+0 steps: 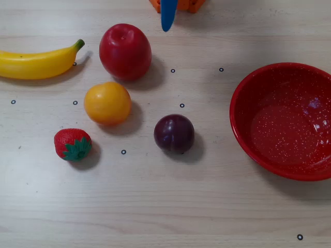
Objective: Put the banana in the red bowl.
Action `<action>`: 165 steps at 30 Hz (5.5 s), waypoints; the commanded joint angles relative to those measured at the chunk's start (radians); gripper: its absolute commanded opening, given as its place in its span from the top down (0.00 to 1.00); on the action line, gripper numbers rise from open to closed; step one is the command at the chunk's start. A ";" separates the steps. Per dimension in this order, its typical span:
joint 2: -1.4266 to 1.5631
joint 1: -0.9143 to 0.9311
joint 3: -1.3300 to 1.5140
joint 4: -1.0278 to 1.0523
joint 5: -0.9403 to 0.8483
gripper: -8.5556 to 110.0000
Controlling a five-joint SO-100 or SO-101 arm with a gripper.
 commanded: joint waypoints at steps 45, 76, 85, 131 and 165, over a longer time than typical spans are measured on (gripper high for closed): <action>-1.112 -0.868 -1.330 0.436 0.663 0.80; -1.658 -1.014 -1.700 0.310 0.904 0.44; -1.720 -0.989 -1.720 0.245 0.893 0.43; -1.813 -0.942 -1.727 0.262 0.861 0.49; -1.796 -0.980 -1.758 0.295 0.913 0.93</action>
